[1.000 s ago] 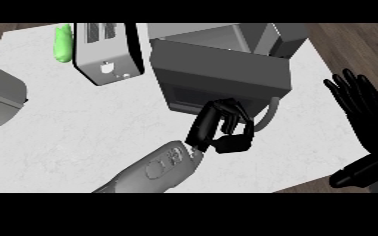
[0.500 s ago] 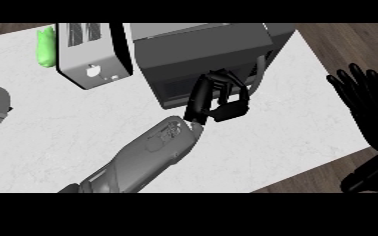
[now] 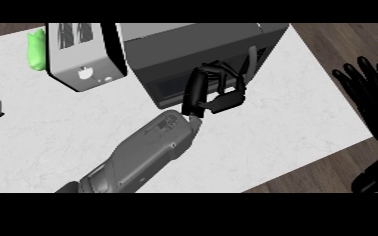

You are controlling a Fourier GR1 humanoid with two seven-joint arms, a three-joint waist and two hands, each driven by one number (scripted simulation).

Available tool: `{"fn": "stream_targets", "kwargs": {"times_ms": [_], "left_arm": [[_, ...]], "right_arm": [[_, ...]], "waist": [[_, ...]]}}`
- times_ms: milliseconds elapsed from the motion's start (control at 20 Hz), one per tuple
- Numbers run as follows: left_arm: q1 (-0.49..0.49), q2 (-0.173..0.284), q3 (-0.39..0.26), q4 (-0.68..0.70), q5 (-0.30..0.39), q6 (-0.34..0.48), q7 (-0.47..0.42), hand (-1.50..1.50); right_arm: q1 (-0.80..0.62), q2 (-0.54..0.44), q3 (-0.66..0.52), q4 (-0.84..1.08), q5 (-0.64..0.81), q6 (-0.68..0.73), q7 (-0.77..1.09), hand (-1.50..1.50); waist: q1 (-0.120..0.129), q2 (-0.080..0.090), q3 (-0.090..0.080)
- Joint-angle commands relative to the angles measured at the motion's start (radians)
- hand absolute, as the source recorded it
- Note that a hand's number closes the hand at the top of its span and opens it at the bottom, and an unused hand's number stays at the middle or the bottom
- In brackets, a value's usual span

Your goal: Pick up the milk, place it into the microwave and close the microwave

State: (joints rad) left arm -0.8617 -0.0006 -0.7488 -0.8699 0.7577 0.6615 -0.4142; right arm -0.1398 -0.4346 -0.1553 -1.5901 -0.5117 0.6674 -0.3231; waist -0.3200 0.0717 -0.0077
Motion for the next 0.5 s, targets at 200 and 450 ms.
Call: {"fn": "stream_targets", "kwargs": {"times_ms": [200, 450], "left_arm": [[-0.075, 0.001, 0.047, 0.079, 0.062, -0.015, -0.060, 1.50], [-0.076, 0.001, 0.055, 0.095, 0.092, -0.023, -0.100, 1.50]], "right_arm": [[-0.030, -0.037, -0.011, -0.027, -0.045, 0.009, 0.038, -1.50], [-0.028, -0.048, -0.018, -0.028, -0.077, 0.011, 0.056, -1.50]], "waist": [[-0.015, 0.010, 0.002], [-0.020, 0.015, 0.002]]}}
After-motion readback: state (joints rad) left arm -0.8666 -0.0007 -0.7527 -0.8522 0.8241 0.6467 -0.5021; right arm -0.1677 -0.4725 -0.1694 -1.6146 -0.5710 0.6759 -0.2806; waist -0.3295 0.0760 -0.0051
